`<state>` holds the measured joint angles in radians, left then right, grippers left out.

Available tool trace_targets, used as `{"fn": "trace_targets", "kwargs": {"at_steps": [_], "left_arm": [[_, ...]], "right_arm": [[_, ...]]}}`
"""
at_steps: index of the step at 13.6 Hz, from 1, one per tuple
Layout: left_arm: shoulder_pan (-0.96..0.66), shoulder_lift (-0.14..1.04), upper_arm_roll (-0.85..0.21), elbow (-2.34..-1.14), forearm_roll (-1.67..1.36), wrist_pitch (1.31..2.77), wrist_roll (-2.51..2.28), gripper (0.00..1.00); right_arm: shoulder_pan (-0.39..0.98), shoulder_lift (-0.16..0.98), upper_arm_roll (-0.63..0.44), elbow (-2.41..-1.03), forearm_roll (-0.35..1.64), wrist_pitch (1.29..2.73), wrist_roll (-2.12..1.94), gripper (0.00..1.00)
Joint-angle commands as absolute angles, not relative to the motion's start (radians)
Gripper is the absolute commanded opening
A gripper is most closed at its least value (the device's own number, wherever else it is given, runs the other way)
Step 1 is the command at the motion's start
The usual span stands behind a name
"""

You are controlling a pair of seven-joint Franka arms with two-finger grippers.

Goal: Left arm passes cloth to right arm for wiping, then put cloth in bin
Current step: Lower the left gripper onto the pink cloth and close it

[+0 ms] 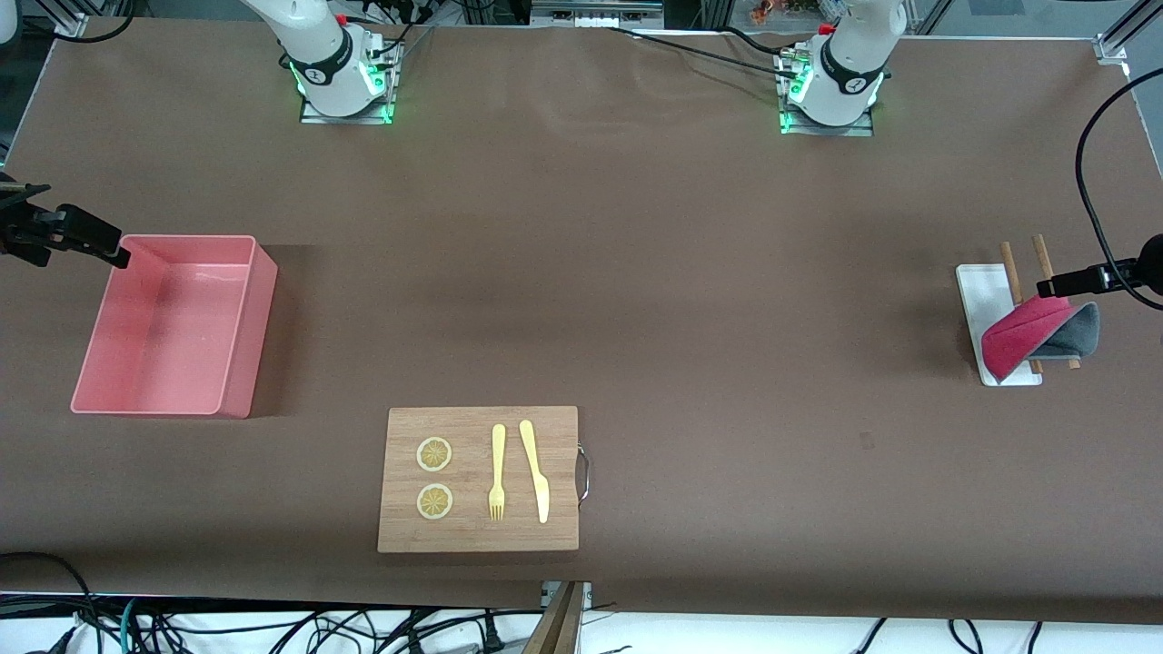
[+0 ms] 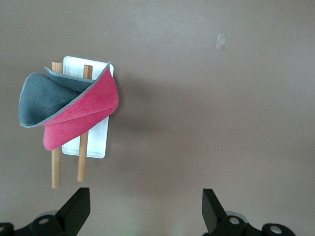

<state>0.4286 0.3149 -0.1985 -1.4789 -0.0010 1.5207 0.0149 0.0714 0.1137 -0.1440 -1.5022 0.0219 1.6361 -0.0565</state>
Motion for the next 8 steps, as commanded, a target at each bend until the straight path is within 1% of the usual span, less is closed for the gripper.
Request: {"fn": "trace_targets", "kwargs": {"at_steps": [1,4,6,8], "left_arm": [[0.463,0.395,-0.207,-1.468,0.075,1.555,0.101,1.0],[0.491,0.48,-0.207,-1.468,0.187,1.66,0.282,1.0],[0.511,0.511,-0.206,-1.466,0.198,1.667,0.337,1.0],[0.538,0.566,-0.204,-1.466,0.204,1.692,0.402,1.0]], "right_arm": [[0.074,0.112,-0.144,-1.488,0.017,1.623,-0.06,1.0],[0.074,0.114,-0.144,-1.488,0.017,1.626,-0.06,1.0],[0.074,0.117,-0.144,-1.488,0.017,1.629,-0.063,1.0],[0.074,0.118,-0.144,-1.488,0.017,1.631,-0.069,1.0]]}}
